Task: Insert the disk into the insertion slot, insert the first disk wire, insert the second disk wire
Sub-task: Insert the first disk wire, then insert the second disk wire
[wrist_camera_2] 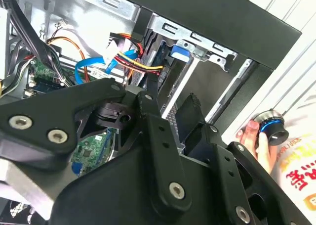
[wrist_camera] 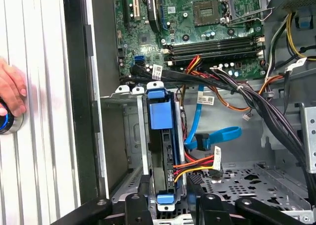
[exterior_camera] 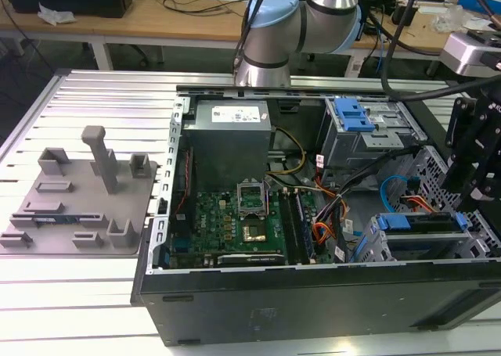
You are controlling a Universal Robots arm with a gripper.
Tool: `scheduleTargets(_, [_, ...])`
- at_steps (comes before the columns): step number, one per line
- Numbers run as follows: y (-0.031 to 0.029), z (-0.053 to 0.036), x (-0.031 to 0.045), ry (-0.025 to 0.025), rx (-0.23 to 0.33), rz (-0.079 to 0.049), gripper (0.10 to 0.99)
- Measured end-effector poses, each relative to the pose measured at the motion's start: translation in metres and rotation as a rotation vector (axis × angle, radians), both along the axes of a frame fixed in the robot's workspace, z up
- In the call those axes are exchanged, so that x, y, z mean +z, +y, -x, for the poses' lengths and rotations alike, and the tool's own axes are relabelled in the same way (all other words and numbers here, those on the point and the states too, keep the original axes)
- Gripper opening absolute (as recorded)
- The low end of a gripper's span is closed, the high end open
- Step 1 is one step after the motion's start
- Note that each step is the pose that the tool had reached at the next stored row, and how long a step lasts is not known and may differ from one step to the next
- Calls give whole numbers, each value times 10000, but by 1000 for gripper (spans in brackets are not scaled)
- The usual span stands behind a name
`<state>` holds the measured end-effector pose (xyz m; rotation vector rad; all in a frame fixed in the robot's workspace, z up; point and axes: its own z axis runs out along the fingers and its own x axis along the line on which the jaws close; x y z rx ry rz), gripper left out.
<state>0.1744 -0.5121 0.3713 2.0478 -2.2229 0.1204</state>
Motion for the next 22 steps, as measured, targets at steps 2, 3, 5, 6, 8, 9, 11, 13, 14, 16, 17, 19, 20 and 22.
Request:
scheduleTargets(2, [0,0,0,0,0,11,427])
scheduleTargets(3, [0,0,0,0,0,21,427])
scheduleTargets(5, [0,0,0,0,0,32,427])
scheduleTargets(6, [0,0,0,0,0,40,427])
scheduleTargets(8, [0,0,1,-1,0,57,427])
scheduleTargets(9, [0,0,0,0,-1,61,427])
scheduleTargets(11, [0,0,0,0,0,75,427])
scheduleTargets(13, [3,-1,1,9,0,77,427])
scheduleTargets(14, [20,-2,4,30,3,77,427])
scheduleTargets(16, [148,0,56,165,0,191,427])
scheduleTargets(17, [197,9,58,255,-2,366,427])
scheduleTargets(19, [261,82,54,343,158,675,427])
scheduleTargets(20, [304,104,53,344,171,677,427])
scheduleTargets(22, [404,103,46,334,236,696,427])
